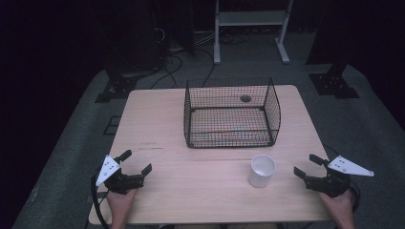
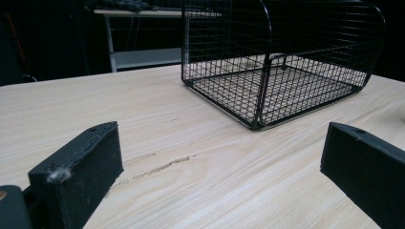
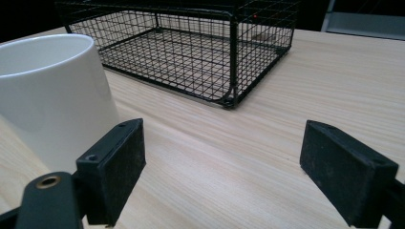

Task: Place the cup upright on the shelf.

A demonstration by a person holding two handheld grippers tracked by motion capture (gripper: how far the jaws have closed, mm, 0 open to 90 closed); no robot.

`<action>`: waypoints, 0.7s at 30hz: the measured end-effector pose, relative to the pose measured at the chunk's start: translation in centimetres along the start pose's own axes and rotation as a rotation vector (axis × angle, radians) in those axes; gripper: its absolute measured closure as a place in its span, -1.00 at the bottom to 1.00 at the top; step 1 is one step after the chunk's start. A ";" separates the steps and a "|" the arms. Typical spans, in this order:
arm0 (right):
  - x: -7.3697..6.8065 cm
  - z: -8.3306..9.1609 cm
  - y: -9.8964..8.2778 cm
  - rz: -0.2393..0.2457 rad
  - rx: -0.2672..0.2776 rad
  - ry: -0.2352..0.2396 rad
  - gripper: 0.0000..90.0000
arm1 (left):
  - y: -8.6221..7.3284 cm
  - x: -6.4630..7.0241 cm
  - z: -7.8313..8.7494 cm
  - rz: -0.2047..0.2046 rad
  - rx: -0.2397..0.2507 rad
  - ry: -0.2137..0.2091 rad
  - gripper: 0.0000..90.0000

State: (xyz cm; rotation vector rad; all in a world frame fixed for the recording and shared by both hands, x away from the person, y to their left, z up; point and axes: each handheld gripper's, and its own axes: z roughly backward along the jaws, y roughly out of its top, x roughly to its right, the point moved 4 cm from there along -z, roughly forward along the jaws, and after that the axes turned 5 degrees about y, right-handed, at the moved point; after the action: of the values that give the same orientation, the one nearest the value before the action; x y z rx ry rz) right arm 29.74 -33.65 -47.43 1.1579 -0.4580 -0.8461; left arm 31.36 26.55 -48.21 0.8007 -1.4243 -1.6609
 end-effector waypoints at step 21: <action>-3.9 0.3 1.0 0.070 -0.034 0.141 -0.78 | 0.0 0.1 0.1 -0.006 0.001 -0.008 -1.00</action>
State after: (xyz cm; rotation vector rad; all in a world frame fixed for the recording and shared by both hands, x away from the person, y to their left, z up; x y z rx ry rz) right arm 27.44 -30.66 -45.99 1.1554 -0.3652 -0.7041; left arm 31.22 26.46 -48.18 0.8011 -1.4295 -1.6697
